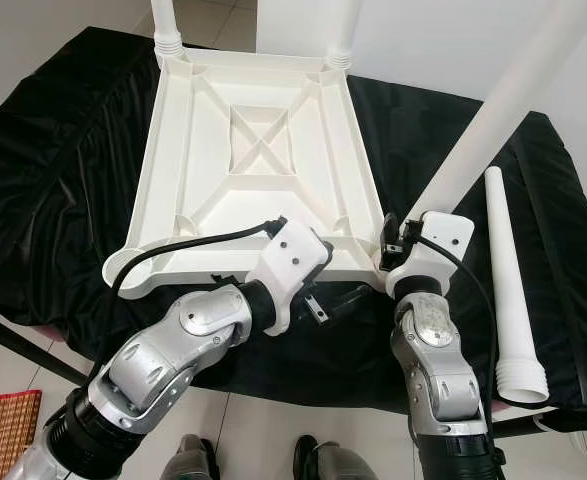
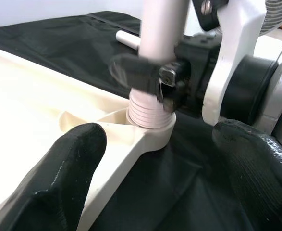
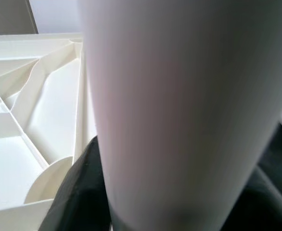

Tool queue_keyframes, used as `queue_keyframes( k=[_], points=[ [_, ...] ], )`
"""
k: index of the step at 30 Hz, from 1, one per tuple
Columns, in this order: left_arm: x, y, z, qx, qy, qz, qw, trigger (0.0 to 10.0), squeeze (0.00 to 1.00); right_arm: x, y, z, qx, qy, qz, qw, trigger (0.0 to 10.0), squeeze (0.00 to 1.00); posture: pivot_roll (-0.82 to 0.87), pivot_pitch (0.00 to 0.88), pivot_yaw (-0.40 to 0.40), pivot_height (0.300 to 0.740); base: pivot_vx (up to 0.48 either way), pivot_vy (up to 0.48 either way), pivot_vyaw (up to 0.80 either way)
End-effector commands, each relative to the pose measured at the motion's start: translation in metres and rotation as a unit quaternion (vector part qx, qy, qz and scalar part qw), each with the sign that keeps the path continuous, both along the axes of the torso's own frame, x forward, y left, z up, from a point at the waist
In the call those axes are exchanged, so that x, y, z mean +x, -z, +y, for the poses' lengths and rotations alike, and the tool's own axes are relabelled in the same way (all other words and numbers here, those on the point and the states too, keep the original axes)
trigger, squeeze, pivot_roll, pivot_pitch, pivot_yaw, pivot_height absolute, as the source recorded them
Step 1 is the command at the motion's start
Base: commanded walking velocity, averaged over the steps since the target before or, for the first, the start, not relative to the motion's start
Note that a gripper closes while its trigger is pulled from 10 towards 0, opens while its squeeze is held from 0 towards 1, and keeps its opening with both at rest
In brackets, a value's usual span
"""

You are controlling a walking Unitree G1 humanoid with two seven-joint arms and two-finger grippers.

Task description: Building children table

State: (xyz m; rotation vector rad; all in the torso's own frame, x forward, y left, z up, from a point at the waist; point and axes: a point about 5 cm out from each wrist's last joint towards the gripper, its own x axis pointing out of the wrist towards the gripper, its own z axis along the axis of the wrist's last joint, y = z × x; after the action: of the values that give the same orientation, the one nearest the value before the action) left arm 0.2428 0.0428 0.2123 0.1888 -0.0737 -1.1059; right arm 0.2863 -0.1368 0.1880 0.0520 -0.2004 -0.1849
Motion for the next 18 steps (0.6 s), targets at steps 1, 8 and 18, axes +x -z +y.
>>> queue_keyframes(
  k=[1, 8, 18],
  points=[
    [-0.007, 0.002, -0.002, 0.009, 0.064, 0.005, 0.998, 10.0, 0.00, -0.001, 0.009, -0.006, 0.002, 0.005, 0.019, 1.000, 10.0, 1.00, 0.06, 0.175, -0.084, 0.740, 0.000, 0.000, 0.00],
    [-0.004, 0.000, -0.001, 0.007, 0.058, 0.001, 0.998, 10.0, 0.00, -0.001, 0.006, -0.014, 0.005, -0.044, -0.001, 0.999, 10.0, 1.00, 0.06, 0.177, -0.083, 0.740, 0.000, 0.000, 0.00],
    [-0.006, 0.000, -0.002, 0.003, 0.059, 0.004, 0.998, 10.0, 0.00, 0.004, 0.003, -0.024, -0.028, -0.221, -0.001, 0.975, 10.0, 0.00, 0.05, 0.176, -0.082, 0.740, 0.000, 0.000, 0.00]
  ],
)
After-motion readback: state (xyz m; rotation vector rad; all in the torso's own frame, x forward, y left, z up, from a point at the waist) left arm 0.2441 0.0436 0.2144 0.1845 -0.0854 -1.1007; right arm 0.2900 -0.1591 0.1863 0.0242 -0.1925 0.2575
